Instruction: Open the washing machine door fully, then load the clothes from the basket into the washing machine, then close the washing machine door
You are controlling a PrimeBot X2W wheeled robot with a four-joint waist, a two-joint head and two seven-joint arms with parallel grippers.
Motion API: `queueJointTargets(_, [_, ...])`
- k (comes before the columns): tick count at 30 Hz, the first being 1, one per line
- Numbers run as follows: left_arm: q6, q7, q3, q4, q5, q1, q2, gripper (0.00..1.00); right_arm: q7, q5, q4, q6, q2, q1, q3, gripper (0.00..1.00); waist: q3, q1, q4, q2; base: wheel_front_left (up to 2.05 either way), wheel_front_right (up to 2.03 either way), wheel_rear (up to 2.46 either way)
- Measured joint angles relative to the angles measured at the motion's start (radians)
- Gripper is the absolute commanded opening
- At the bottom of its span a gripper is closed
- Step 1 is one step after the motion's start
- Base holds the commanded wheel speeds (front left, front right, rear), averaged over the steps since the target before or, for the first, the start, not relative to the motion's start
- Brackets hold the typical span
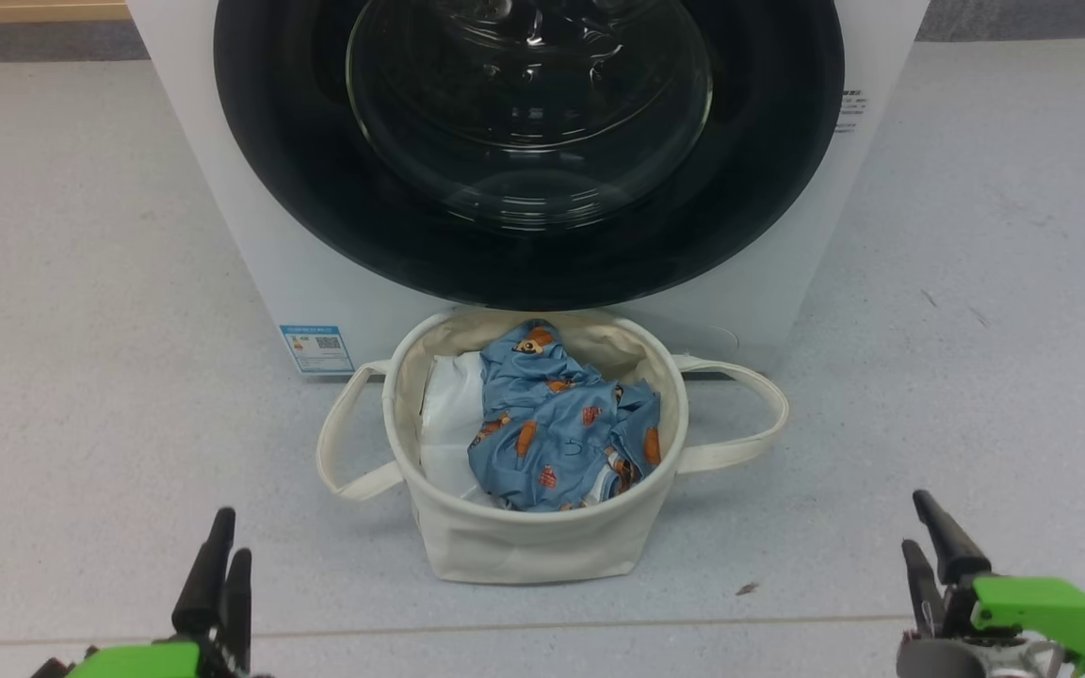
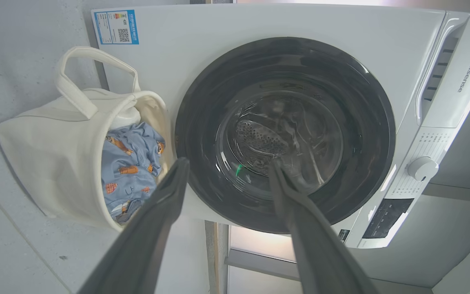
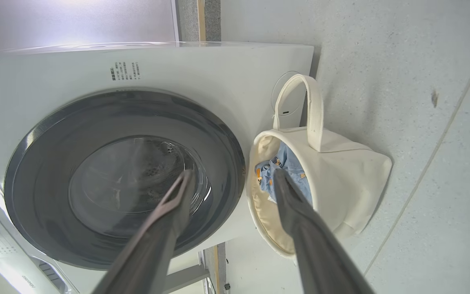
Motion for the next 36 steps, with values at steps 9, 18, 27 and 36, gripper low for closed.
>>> queueJointTargets(9, [0.007,-0.002,0.002,0.006,0.0,-0.006,0.0,1.0,0.0,-0.002,0.011,0.0,0.019,-0.006,-0.012,1.0,-0.005,0.0,0.007,0.0023,0.0,0.0,0.0])
queueJointTargets(18, [0.007,-0.016,0.004,0.017,0.001,-0.035,0.002,1.0,0.002,-0.023,-0.009,0.0,0.038,-0.028,-0.04,1.0,-0.003,0.0,0.012,0.0021,0.0,0.0,0.0])
queueJointTargets(27, [0.006,-0.046,-0.007,0.023,0.052,-0.046,0.016,1.0,0.001,-0.147,-0.009,0.0,0.05,-0.045,-0.023,1.0,-0.005,0.0,0.019,0.0003,0.0,0.0,0.0])
queueJointTargets(36, [0.009,-0.095,-0.071,0.031,0.192,-0.069,0.053,1.0,0.0,-0.32,-0.003,0.0,0.053,-0.067,-0.016,1.0,-0.006,0.0,0.025,0.0,0.0,0.0,0.0])
